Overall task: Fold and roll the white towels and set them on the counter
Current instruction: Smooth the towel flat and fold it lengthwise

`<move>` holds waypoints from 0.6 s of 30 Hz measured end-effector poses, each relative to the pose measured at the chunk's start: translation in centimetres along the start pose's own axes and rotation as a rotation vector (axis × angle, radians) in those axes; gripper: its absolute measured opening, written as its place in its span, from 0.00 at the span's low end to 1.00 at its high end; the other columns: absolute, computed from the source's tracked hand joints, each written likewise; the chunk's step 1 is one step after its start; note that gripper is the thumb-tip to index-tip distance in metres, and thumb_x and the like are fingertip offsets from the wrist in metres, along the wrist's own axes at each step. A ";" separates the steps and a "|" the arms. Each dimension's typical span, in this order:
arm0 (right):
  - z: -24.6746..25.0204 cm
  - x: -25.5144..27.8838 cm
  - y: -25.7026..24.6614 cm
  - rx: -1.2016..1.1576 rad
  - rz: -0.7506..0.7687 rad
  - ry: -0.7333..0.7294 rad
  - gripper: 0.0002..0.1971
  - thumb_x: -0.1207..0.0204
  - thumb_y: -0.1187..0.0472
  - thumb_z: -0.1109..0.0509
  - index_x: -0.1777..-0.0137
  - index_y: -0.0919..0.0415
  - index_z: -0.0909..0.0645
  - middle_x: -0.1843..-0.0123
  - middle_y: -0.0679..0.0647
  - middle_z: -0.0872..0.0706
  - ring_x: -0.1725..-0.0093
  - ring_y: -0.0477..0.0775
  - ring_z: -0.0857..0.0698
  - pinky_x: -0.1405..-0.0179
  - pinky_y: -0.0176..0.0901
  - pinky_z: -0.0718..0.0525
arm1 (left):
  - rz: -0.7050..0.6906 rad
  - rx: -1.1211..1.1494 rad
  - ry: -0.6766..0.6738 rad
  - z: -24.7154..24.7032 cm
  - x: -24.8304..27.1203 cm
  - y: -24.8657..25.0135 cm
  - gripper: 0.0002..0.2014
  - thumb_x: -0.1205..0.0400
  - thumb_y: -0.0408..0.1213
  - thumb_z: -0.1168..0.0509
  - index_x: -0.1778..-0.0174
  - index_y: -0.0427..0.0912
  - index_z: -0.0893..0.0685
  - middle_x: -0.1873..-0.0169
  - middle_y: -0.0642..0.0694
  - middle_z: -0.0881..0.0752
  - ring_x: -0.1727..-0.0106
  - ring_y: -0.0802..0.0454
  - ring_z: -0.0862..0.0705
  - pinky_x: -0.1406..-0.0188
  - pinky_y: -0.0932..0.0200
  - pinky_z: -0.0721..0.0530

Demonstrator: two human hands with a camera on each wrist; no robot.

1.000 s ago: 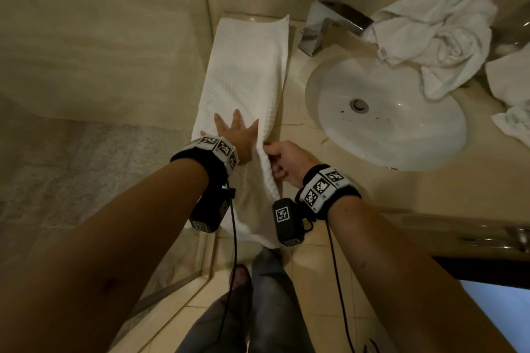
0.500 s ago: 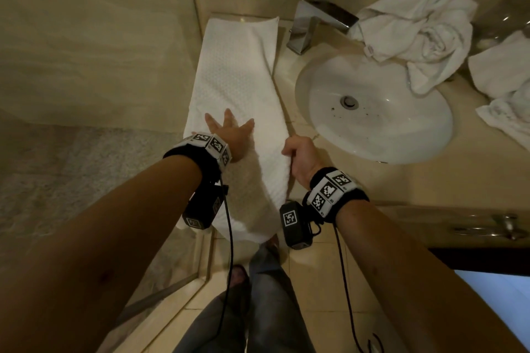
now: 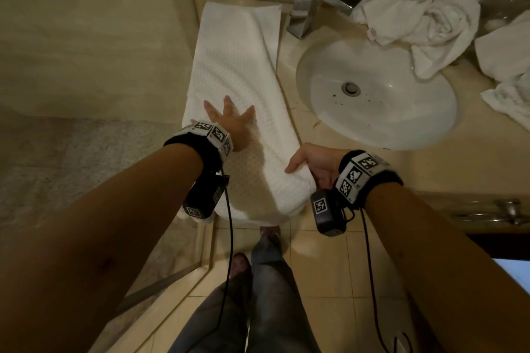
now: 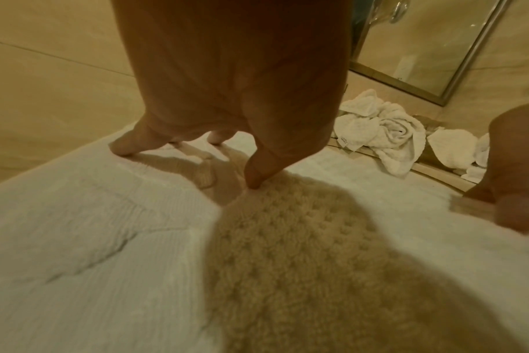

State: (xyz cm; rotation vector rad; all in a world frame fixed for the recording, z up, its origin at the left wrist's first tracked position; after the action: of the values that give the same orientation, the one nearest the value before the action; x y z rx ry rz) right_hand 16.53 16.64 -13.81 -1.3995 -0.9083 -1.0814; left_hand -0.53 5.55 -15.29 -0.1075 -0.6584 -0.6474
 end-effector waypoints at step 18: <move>2.1 -1.3 -6.2 0.519 0.342 0.639 0.14 0.22 0.51 0.36 0.52 0.63 0.25 0.62 0.54 0.22 0.68 0.51 0.25 0.75 0.39 0.34 | 0.028 0.077 0.016 3.1 0.6 0.8 0.30 0.20 0.37 0.43 0.20 0.58 0.38 0.23 0.38 0.39 0.23 0.25 0.44 0.25 0.34 0.35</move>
State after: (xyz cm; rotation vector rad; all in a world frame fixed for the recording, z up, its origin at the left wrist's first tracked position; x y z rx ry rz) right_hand 10.53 19.50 -13.18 -0.6737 -0.4102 -0.8634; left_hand -1.39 6.81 -12.38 -0.0401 -0.6648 -0.5943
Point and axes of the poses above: each hand's wrist, its own x-axis away from the middle knuckle, its own z-axis out of the back of the hand, y = z × x, the point moved 4 cm from there along -x, towards the middle knuckle
